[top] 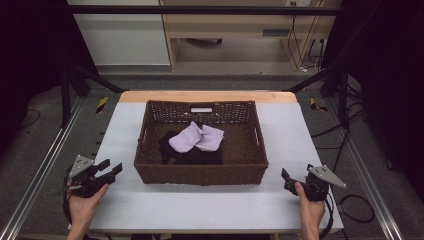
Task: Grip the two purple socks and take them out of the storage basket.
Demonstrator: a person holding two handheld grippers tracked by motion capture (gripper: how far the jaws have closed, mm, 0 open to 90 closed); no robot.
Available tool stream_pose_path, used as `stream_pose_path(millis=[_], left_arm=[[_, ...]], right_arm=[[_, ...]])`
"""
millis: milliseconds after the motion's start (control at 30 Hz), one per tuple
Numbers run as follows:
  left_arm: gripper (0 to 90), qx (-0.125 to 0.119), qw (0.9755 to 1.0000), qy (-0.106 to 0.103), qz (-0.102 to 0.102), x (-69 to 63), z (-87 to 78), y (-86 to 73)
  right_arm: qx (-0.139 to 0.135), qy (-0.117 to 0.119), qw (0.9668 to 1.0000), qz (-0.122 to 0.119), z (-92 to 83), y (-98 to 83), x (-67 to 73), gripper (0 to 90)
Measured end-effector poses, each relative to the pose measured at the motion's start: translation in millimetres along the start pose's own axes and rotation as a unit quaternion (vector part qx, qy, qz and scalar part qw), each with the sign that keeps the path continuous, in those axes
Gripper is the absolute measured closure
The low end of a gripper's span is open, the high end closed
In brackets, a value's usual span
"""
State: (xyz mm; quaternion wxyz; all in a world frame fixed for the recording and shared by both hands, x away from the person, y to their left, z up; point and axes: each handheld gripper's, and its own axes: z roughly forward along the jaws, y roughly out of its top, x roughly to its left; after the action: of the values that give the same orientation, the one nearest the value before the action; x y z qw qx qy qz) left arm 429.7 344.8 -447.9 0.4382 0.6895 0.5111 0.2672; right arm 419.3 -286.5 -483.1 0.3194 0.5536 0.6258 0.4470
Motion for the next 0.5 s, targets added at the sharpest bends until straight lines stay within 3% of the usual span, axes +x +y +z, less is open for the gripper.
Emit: stream_pose_path(millis=[500], left_arm=[[46.9, -0.039, 0.999, -0.014, -0.014, -6.4, -15.3, 21.8]], right_arm=[[0.002, -0.006, 1.0, -0.003, 0.8, -0.9, 1.1, 3.6]])
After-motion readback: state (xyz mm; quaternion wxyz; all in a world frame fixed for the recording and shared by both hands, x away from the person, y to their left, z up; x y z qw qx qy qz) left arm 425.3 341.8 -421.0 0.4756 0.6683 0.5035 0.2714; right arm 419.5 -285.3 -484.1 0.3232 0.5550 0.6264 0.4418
